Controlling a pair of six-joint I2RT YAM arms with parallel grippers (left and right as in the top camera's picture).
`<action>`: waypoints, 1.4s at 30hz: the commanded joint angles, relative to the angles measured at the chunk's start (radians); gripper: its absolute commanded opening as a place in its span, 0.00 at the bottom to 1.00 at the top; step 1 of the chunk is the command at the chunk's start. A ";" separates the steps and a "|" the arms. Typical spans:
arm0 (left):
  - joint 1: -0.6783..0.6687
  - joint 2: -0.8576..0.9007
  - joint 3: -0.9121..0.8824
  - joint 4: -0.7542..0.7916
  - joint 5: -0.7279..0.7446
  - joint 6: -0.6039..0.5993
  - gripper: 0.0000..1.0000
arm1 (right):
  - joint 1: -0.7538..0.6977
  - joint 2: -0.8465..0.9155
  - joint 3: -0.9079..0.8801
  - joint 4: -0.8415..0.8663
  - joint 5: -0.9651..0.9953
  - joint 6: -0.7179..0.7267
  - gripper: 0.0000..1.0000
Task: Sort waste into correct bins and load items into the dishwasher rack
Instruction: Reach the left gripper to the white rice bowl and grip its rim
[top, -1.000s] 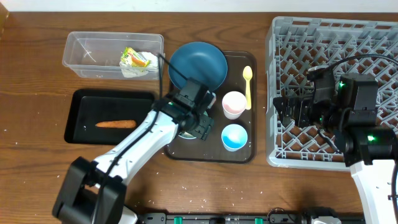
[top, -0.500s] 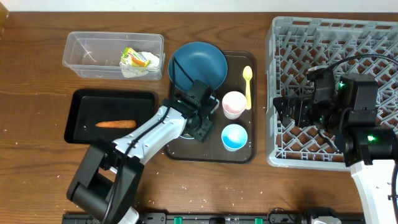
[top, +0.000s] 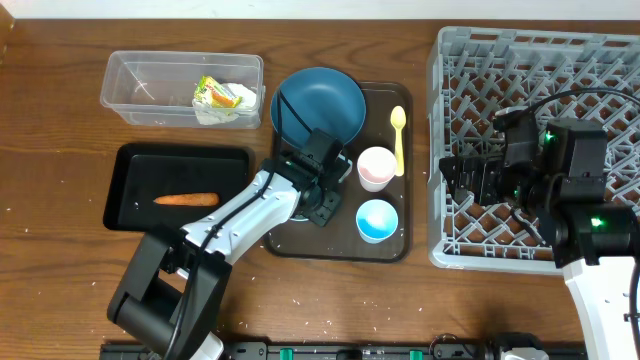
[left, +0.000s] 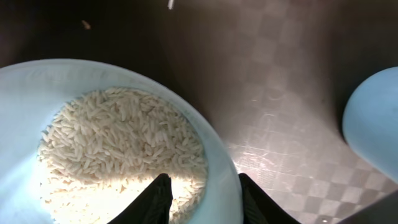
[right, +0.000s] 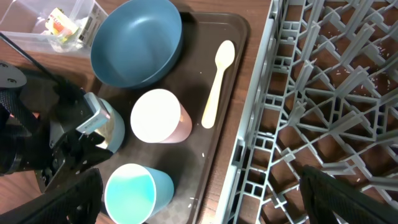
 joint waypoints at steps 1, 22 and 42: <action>-0.002 0.006 -0.007 -0.002 -0.059 0.006 0.33 | 0.009 0.000 0.017 -0.003 0.000 0.012 0.99; -0.002 0.010 -0.021 0.012 -0.119 -0.047 0.28 | 0.009 0.000 0.017 -0.013 0.004 0.011 0.99; -0.002 0.010 -0.044 0.028 -0.119 -0.069 0.06 | 0.009 0.000 0.017 -0.013 0.004 0.004 0.99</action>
